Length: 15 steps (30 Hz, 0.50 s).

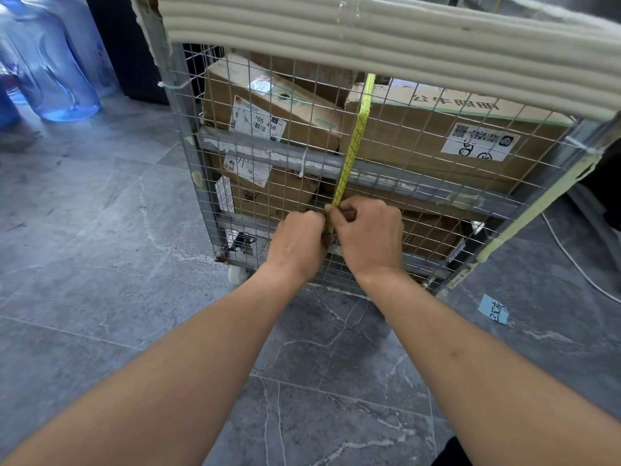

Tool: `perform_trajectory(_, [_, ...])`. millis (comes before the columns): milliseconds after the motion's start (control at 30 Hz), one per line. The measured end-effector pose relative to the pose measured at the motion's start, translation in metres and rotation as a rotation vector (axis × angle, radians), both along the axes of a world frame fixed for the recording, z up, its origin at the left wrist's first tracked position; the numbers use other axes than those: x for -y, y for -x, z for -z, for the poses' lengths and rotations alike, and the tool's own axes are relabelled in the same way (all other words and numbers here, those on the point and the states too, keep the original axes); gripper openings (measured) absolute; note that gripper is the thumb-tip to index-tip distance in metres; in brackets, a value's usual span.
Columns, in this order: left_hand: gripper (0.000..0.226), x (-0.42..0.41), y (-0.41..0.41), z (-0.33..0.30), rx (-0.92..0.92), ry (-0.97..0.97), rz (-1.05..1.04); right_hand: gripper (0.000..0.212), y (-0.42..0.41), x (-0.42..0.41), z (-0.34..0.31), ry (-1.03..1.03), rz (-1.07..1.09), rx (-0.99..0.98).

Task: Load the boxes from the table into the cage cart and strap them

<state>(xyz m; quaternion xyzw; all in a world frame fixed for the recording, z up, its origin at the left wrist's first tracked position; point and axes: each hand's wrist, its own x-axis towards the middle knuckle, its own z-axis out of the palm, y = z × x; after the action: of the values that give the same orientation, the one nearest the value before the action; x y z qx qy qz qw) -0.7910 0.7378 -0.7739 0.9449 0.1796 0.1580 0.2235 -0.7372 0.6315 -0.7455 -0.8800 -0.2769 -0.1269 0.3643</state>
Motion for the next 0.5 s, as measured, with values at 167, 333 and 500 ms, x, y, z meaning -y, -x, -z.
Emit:
perform_trajectory(167, [0.025, -0.003, 0.003, -0.004, -0.025, -0.009, 0.011, 0.030, 0.002, 0.000, -0.004, 0.065, 0.006, -0.018])
perform_trajectory(333, [0.018, -0.009, 0.013, -0.019, -0.093, -0.064, 0.101, 0.024, 0.011, 0.011, -0.015, 0.221, -0.048, 0.038])
perform_trajectory(500, [0.014, -0.010, 0.031, -0.037, -0.159, -0.118, 0.164, 0.024, 0.024, 0.019, -0.026, 0.318, -0.079, 0.102])
